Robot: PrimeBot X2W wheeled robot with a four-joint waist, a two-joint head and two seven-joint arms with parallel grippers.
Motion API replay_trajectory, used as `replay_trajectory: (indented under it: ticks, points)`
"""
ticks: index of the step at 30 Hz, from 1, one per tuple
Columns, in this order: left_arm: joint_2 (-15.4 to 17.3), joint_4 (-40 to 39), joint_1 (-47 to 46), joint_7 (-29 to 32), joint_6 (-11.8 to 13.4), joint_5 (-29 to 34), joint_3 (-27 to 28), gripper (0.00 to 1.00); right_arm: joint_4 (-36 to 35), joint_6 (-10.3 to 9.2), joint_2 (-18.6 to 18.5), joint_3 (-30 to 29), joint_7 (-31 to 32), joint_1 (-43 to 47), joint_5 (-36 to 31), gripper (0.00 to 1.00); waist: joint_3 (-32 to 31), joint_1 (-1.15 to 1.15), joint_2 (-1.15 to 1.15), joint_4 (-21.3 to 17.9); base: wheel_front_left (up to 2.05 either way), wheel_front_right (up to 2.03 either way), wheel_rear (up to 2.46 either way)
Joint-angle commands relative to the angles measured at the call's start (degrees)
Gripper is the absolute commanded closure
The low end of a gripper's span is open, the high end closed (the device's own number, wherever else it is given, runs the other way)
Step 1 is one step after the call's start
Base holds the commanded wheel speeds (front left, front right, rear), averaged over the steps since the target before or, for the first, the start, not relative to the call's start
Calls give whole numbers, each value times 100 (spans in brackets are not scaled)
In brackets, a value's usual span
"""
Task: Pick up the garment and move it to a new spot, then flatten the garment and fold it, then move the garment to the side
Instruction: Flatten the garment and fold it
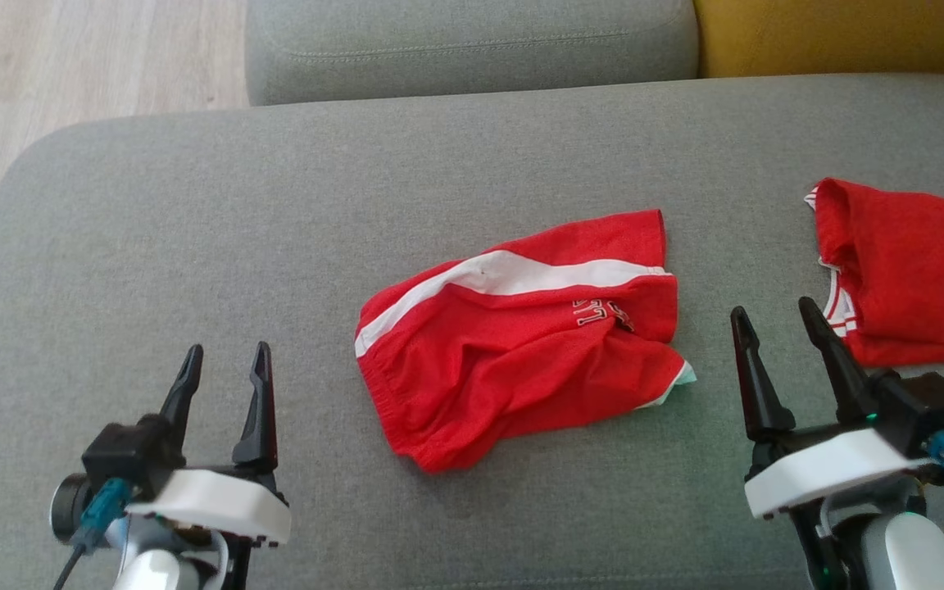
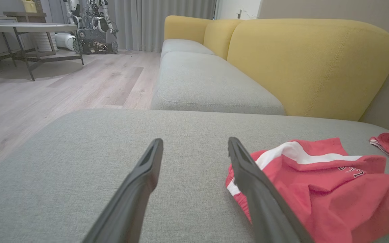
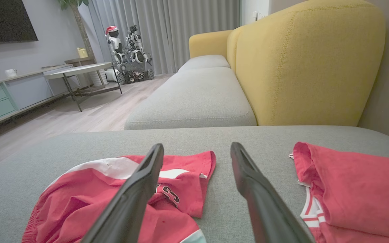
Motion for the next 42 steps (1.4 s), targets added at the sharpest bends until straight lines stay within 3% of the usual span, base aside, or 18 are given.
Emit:
replay_trajectory:
  ticks: [1,12,16,24,31,32,34,42]
  points:
    - [130,-209,-192,5,5,-42,171,0,-239,-5,-21,101,-1,-145,-3,0,-2,0,0,6,0,0,0]
    - [79,-113,-431,73,-132,-160,57,0,-266,-5,-20,95,12,-176,69,0,100,0,0,35,0,0,0]
    - [-16,299,-1016,277,-435,-305,-104,0,-286,-5,-20,130,17,-266,90,0,265,0,0,24,0,0,0]
    - [-396,1896,-2017,940,-1054,-883,-322,0,-203,-5,-20,239,-20,-419,187,0,555,0,0,-118,0,0,0]
    - [-549,2908,-2415,1093,-1351,-1120,-443,0,-108,-5,-20,255,-63,-472,283,0,688,0,0,-216,0,0,0]
    - [-559,3007,-2454,1100,-1380,-1149,-454,23,-101,-5,-20,255,-71,-482,295,0,706,0,0,-224,0,0,0]
    - [-573,3171,-2536,1093,-1444,-1212,-476,100,-91,-5,-20,255,-85,-497,307,0,740,0,0,-233,0,0,0]
    - [-552,3513,-2785,747,-1549,-1189,-601,100,27,-5,-20,70,-116,-583,331,0,797,0,0,-215,0,0,0]
